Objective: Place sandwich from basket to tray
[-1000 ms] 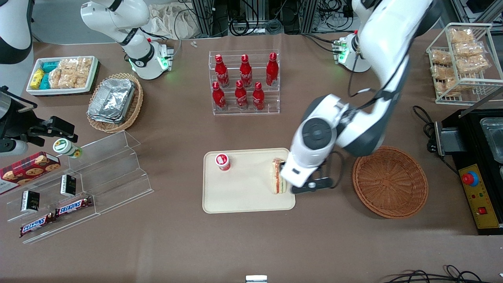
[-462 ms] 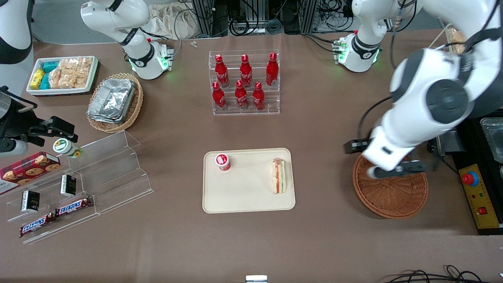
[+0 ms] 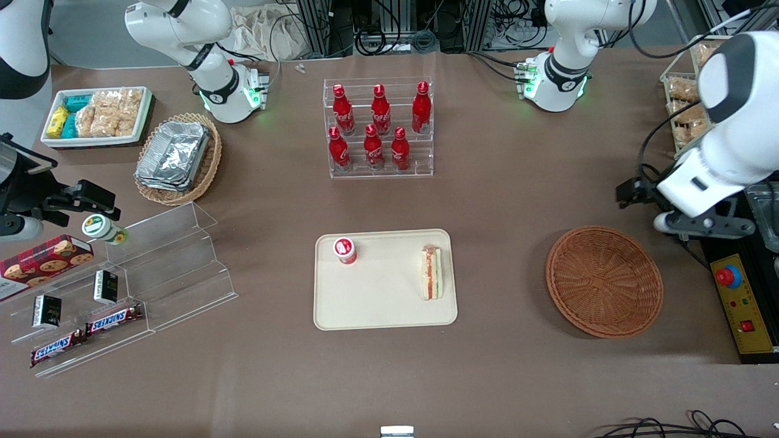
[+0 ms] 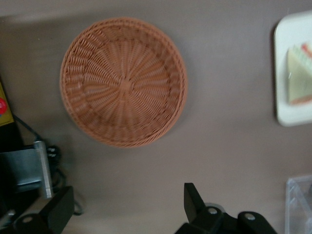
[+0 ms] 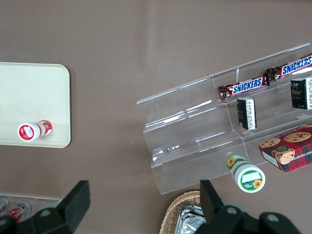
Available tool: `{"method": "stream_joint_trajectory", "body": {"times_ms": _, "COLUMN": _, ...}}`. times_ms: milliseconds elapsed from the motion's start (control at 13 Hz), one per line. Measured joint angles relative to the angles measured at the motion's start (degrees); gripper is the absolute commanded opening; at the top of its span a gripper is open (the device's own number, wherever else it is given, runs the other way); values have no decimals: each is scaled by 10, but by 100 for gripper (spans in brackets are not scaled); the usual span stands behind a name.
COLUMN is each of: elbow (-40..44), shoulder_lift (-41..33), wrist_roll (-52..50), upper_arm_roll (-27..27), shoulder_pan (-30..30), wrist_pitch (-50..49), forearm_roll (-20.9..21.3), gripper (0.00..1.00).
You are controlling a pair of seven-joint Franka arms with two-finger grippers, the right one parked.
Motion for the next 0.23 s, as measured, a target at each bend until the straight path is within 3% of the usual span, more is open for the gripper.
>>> {"method": "stream_joint_trajectory", "body": {"times_ms": 231, "elbow": -4, "shoulder_lift": -7, "wrist_roll": 60, "upper_arm_roll": 24, "shoulder_pan": -1, "wrist_pitch": -2, "forearm_roll": 0, "gripper": 100}}
